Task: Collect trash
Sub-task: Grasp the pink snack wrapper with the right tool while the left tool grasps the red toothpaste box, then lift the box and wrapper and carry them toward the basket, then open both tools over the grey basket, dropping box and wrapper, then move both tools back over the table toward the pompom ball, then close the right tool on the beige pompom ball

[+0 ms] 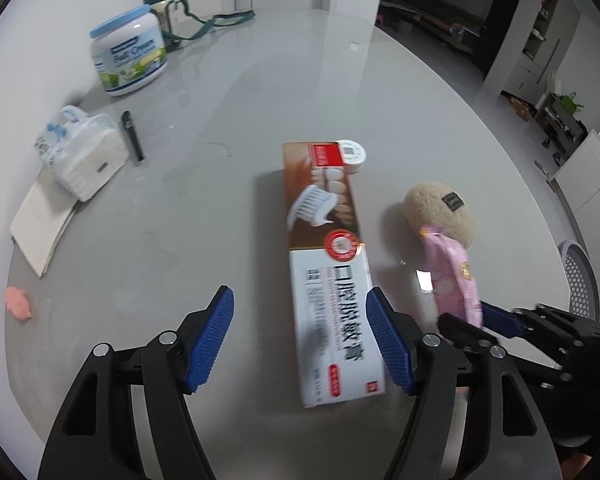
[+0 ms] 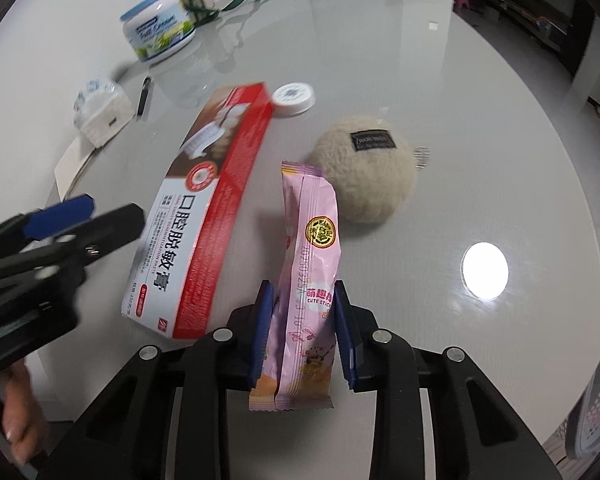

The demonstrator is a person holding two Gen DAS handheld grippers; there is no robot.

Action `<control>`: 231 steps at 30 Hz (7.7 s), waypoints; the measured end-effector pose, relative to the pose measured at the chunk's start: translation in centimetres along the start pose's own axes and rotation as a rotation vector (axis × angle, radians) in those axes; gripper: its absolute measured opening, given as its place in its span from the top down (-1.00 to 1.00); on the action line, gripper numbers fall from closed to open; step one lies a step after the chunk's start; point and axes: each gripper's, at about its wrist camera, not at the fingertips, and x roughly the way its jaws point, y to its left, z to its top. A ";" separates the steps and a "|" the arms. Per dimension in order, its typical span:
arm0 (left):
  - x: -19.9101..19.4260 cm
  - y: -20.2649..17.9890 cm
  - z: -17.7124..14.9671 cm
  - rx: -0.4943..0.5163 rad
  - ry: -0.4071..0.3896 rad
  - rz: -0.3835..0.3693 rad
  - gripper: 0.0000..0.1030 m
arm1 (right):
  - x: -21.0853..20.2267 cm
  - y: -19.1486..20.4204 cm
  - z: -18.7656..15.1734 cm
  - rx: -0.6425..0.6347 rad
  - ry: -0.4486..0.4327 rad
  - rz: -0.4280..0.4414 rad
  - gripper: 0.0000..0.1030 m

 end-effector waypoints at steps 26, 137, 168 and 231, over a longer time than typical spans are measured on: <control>5.9 -2.5 1.4 0.008 0.062 0.035 -0.02 | -4.6 -5.0 -2.7 0.182 -0.043 -0.035 0.43; 0.4 -47.2 -5.5 0.455 0.100 -0.228 -0.22 | -16.0 -43.7 -18.2 0.529 -0.066 -0.085 -0.08; -3.9 -36.9 -1.5 0.328 -0.028 -0.173 -0.37 | -16.8 -35.3 -13.1 0.416 -0.107 -0.077 -0.17; 3.3 1.2 5.9 0.000 0.006 0.037 -0.51 | 4.1 -2.9 6.6 -0.017 0.024 -0.029 -0.42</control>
